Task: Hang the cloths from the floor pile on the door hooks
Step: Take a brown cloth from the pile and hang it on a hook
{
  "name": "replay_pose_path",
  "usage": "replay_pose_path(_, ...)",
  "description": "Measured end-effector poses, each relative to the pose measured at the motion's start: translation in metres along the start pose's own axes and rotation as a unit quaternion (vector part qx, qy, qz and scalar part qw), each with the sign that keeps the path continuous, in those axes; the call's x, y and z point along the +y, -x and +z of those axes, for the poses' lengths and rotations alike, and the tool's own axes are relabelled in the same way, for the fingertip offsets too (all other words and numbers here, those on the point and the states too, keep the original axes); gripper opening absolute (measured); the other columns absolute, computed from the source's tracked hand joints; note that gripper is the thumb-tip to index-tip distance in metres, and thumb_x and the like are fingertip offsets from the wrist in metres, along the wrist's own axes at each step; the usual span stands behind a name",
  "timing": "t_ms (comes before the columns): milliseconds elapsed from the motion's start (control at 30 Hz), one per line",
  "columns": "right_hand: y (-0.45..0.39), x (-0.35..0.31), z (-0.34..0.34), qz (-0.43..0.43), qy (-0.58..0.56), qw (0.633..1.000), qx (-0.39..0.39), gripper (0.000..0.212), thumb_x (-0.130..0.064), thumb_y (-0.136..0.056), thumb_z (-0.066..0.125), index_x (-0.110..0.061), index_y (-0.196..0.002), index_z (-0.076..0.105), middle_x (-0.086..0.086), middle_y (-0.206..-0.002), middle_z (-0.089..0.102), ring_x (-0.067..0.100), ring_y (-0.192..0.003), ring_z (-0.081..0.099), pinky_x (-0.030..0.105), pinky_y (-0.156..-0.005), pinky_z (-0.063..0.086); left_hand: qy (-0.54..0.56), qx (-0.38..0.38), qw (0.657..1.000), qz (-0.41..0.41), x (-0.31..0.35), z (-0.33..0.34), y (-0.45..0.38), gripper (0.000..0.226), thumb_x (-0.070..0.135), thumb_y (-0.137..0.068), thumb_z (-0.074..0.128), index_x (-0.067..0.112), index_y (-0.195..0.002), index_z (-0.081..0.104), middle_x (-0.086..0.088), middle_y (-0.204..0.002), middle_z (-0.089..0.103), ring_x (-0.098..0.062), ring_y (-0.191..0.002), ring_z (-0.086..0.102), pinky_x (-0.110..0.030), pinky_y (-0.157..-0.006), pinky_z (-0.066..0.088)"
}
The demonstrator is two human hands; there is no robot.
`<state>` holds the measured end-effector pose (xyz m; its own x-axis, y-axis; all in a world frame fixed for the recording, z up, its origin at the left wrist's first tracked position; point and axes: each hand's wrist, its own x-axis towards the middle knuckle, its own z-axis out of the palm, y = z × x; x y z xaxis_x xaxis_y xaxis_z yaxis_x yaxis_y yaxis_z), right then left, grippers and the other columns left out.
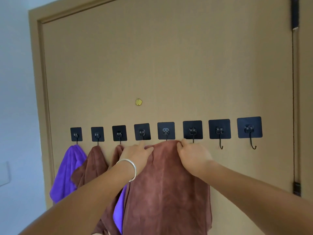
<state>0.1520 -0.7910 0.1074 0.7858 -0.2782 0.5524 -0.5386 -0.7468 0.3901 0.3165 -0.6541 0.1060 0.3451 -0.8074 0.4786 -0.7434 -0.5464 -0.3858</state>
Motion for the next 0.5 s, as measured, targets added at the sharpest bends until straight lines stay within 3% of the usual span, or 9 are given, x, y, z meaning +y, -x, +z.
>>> replay_pose_path(100, 0.009, -0.015, 0.017, -0.020, 0.012, 1.000, -0.013, 0.037, -0.001, -0.095, 0.030, 0.000, -0.129, 0.046, 0.014, -0.113, 0.051, 0.029, -0.078, 0.062, 0.037, -0.056, 0.039, -0.008, -0.021, 0.999, 0.026, 0.015, 0.006, 0.009, 0.041, 0.022, -0.096, 0.037, 0.029, -0.137, 0.039, -0.008, -0.127, 0.041, -0.029, -0.095, 0.058, -0.034, -0.065, 0.039)
replay_pose_path(267, 0.019, -0.043, 0.044, -0.016, -0.034, 0.998, -0.041, 0.040, -0.005, -0.097, 0.034, -0.005, -0.136, 0.039, 0.015, -0.123, 0.051, 0.033, -0.102, 0.060, 0.041, -0.076, 0.046, 0.020, -0.089, 0.994, 0.051, 0.054, 0.026, 0.027, 0.034, 0.012, -0.089, 0.041, 0.017, -0.122, 0.051, -0.007, -0.120, 0.046, -0.031, -0.096, 0.058, -0.038, -0.066, 0.038)
replay_pose_path(400, 0.022, -0.046, 0.057, -0.011, -0.039, 0.999, 0.000, 0.041, -0.013, -0.096, 0.037, -0.011, -0.137, 0.041, 0.011, -0.128, 0.044, 0.033, -0.115, 0.046, 0.041, -0.091, 0.039, 0.010, -0.060, 0.996, 0.060, 0.059, 0.046, 0.038, 0.036, 0.018, -0.090, 0.040, 0.018, -0.124, 0.053, -0.006, -0.121, 0.047, -0.031, -0.103, 0.051, -0.039, -0.077, 0.036)
replay_pose_path(500, 0.023, -0.045, 0.066, -0.025, -0.054, 0.998, -0.005, 0.039, -0.015, -0.097, 0.035, -0.011, -0.136, 0.042, 0.012, -0.130, 0.046, 0.032, -0.116, 0.046, 0.041, -0.094, 0.038, -0.007, -0.036, 0.995, 0.092, 0.055, 0.056, 0.044, 0.040, 0.022, -0.089, 0.040, 0.018, -0.127, 0.053, -0.006, -0.123, 0.046, -0.031, -0.105, 0.047, -0.040, -0.083, 0.035)
